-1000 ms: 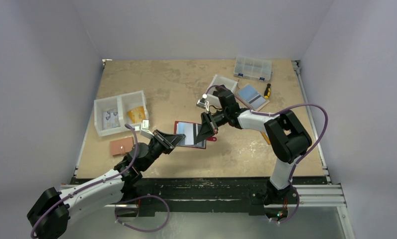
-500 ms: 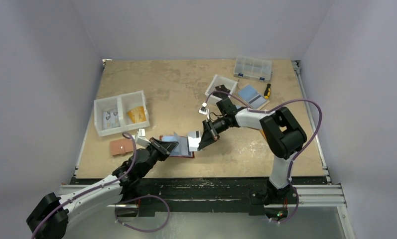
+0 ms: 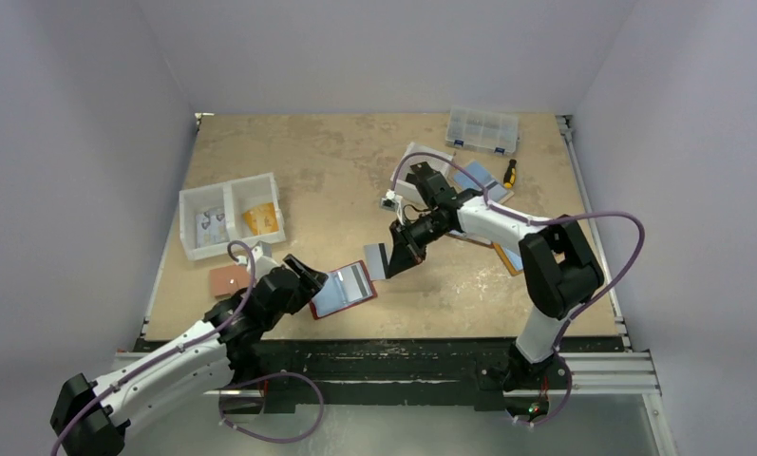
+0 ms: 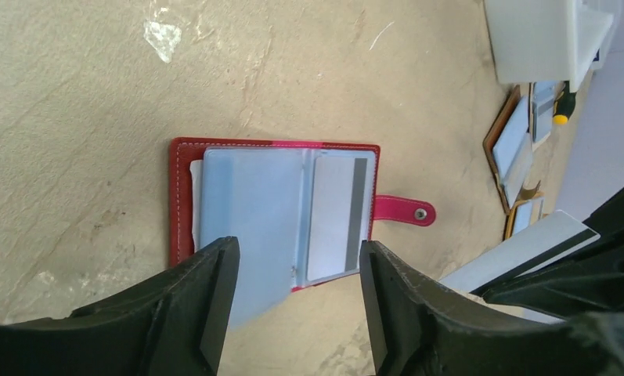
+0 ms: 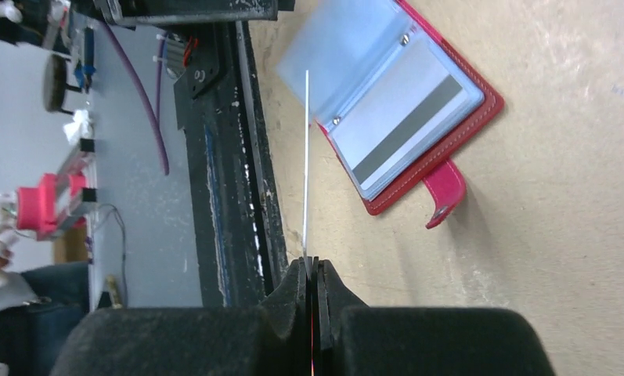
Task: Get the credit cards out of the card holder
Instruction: Remove the credit card from the card holder, then place the credit card in the storage box.
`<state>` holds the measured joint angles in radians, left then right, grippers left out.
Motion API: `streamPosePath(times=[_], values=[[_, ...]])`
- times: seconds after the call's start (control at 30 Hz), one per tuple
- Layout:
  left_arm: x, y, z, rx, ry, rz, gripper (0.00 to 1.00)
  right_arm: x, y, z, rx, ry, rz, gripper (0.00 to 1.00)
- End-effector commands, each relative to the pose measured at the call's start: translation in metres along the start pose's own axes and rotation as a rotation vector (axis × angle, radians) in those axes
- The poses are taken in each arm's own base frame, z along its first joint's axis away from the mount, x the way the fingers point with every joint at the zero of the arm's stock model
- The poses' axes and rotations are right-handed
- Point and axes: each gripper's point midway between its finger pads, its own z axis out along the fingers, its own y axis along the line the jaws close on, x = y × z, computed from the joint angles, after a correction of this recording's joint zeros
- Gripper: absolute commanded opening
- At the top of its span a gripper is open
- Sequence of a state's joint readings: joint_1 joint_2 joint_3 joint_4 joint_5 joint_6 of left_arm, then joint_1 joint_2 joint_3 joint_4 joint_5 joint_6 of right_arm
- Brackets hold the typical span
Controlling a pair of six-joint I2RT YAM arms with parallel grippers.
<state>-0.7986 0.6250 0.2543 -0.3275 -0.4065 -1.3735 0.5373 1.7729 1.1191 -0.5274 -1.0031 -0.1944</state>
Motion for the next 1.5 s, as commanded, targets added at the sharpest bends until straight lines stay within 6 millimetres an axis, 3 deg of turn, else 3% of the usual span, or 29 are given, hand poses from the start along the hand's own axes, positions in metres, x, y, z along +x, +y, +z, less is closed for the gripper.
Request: streamPosePath(times=[0.0, 0.13, 0.2, 0.4, 0.47, 0.63, 0.87, 1.07, 1.23, 1.47], values=[[-0.017, 0.004, -0.018, -0.122, -0.020, 0.043, 0.64, -0.013, 0.017, -0.021, 0.019, 0.003, -0.210, 0.00], [-0.031, -0.033, -0.035, -0.033, -0.019, 0.097, 0.74, -0.011, 0.034, -0.031, -0.017, 0.022, -0.318, 0.00], [-0.040, -0.060, -0.046, 0.073, -0.035, 0.110, 0.91, -0.009, 0.044, -0.035, -0.045, 0.021, -0.361, 0.00], [-0.040, -0.163, -0.091, 0.691, -0.047, 0.115, 0.93, -0.007, 0.061, -0.043, -0.082, 0.016, -0.423, 0.00], [-0.034, -0.181, -0.102, 0.816, -0.033, 0.118, 0.93, -0.007, 0.065, -0.045, -0.090, 0.012, -0.432, 0.00], [-0.014, -0.202, -0.095, 0.833, 0.054, 0.291, 0.91, -0.010, 0.076, -0.049, -0.123, -0.011, -0.439, 0.00], [-0.023, -0.238, -0.080, 0.710, 0.066, 0.471, 0.91, -0.021, 0.090, -0.055, -0.169, -0.057, -0.440, 0.00], [-0.008, -0.247, -0.083, 0.747, 0.154, 0.516, 0.87, -0.026, 0.097, -0.061, -0.195, -0.087, -0.437, 0.00], [-0.008, -0.255, -0.093, 0.846, 0.129, 0.515, 0.83, -0.025, 0.097, -0.061, -0.190, -0.090, -0.440, 0.00], [0.012, -0.246, -0.077, 0.825, 0.207, 0.585, 0.73, -0.024, 0.095, -0.061, -0.179, -0.085, -0.434, 0.00]])
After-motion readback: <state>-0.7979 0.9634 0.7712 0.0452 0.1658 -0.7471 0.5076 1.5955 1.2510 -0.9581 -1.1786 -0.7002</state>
